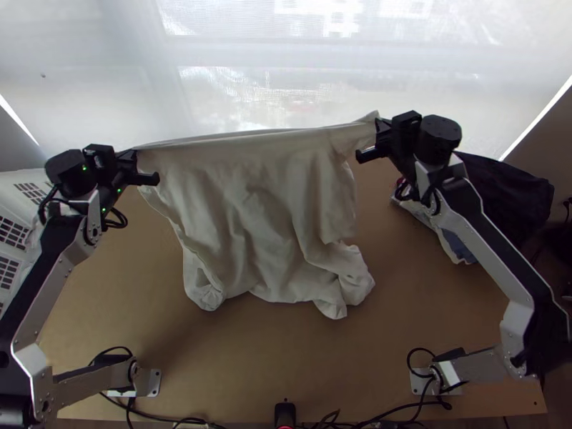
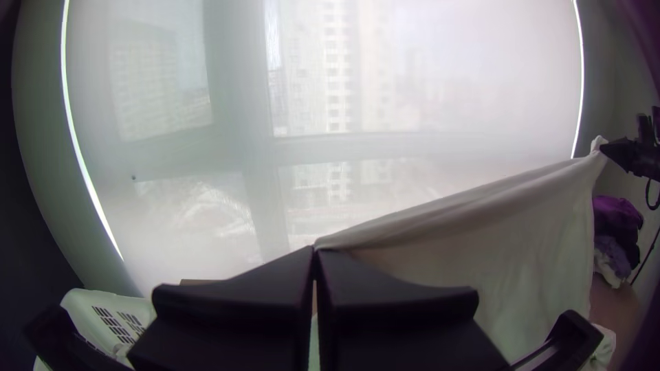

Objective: Fold the t-shirt

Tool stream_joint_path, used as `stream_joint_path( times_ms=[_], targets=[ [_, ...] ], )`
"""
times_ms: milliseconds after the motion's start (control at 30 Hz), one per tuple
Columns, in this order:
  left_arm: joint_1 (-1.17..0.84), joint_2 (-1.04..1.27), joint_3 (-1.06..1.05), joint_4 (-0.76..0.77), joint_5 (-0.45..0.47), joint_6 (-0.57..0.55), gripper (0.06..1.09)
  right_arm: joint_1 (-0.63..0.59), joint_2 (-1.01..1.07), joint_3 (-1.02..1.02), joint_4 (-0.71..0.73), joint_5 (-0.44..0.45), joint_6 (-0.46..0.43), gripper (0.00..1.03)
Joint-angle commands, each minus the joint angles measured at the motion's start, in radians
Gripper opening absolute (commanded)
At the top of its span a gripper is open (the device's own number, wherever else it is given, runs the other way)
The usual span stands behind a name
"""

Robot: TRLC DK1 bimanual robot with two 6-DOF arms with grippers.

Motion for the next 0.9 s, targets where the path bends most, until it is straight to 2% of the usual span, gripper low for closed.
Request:
stream_joint_path(
  times_ms=[0, 300, 367, 400, 433, 533, 567, 633, 700, 867],
  targets=[
    [-0.004, 0.274, 0.057, 0.172, -0.023, 0.002, 0.09, -0.002, 0.258, 0.115, 0.049, -0.009, 0.014, 0.03],
    [-0.01, 0.504, 0.132, 0.231, -0.035, -0.001, 0.09, -0.003, 0.451, 0.218, 0.06, -0.007, -0.002, 0.03],
    [-0.012, 0.543, 0.152, 0.227, -0.035, -0.003, 0.12, -0.003, 0.483, 0.238, 0.065, -0.009, -0.009, 0.03],
    [-0.012, 0.557, 0.164, 0.217, -0.035, -0.004, 0.16, -0.003, 0.499, 0.245, 0.069, -0.007, -0.012, 0.1],
    [-0.012, 0.567, 0.181, 0.188, -0.033, -0.007, 0.23, -0.003, 0.511, 0.251, 0.071, -0.007, -0.012, 0.23],
    [-0.018, 0.564, 0.221, 0.059, -0.03, -0.029, 0.55, 0.003, 0.523, 0.261, 0.069, -0.007, -0.011, 0.79],
    [-0.023, 0.547, 0.224, 0.014, -0.029, -0.032, 0.65, 0.006, 0.523, 0.261, 0.063, -0.007, -0.011, 0.9],
    [-0.026, 0.498, 0.218, -0.072, -0.021, -0.052, 0.78, 0.012, 0.514, 0.259, 0.049, -0.006, -0.011, 0.98],
    [-0.029, 0.426, 0.212, -0.177, 0.014, -0.066, 0.88, 0.012, 0.486, 0.247, 0.046, -0.006, -0.011, 0.98],
    [-0.035, 0.225, 0.173, -0.457, 0.166, -0.095, 0.88, 0.003, 0.408, 0.207, 0.007, -0.004, -0.002, 0.98]
  ],
)
